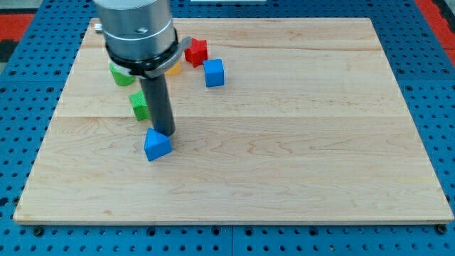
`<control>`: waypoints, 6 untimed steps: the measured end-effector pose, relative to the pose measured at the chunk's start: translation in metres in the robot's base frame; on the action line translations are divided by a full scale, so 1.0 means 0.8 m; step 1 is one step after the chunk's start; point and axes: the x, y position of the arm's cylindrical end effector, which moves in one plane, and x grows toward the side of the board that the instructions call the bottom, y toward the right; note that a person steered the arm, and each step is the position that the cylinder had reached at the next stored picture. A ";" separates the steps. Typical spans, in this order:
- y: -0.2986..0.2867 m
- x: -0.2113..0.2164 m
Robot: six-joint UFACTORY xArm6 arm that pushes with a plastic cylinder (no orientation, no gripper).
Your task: Push the green star into the red circle
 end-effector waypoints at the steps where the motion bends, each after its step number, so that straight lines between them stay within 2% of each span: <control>1: -0.025 -0.010; 2: -0.025 -0.016; 4: -0.030 -0.096; 5: -0.041 -0.029; 6: -0.145 -0.076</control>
